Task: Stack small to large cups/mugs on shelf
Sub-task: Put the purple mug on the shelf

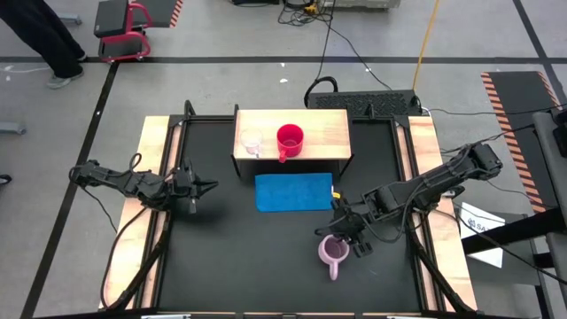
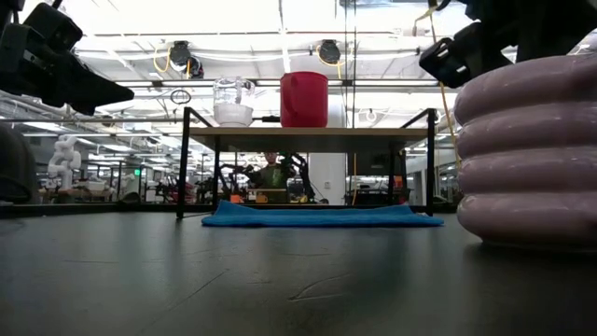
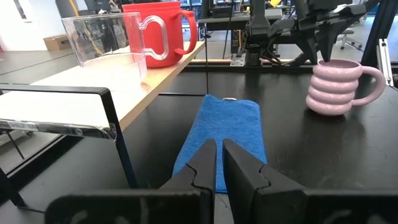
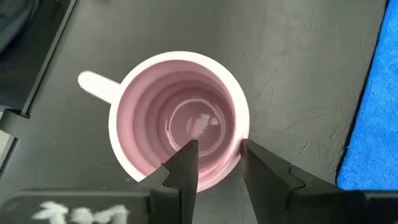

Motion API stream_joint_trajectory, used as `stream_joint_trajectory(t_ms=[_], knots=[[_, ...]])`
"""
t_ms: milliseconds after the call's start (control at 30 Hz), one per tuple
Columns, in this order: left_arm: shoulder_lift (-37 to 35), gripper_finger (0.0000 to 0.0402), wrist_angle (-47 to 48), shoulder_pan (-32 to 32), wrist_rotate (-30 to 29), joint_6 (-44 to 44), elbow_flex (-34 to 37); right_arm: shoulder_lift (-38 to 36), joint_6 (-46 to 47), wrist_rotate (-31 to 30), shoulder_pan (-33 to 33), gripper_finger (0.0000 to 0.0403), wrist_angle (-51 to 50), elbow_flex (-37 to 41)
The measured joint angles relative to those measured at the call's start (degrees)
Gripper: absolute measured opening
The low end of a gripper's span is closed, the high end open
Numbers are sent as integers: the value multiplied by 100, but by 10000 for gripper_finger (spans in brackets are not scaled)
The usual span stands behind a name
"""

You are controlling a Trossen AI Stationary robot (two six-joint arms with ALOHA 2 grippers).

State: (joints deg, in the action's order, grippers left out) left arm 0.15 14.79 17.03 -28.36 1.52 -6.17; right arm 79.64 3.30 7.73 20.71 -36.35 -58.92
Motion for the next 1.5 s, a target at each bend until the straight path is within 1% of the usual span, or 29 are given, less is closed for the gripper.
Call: stream_joint_trajectory(t_ms=[500, 800, 1367, 1500], knots=[[-1, 31, 0, -1, -2, -1, 0, 33, 292, 1, -4, 114, 105, 0], [0, 31, 0, -2, 16, -29, 0, 386, 71, 17, -2, 114, 108, -2], [1, 31, 2, -2, 35, -22, 0, 365, 54, 11, -14, 114, 89, -1], [0, 31, 3, -1, 35, -17, 0, 364, 52, 0, -72, 114, -142, -186]])
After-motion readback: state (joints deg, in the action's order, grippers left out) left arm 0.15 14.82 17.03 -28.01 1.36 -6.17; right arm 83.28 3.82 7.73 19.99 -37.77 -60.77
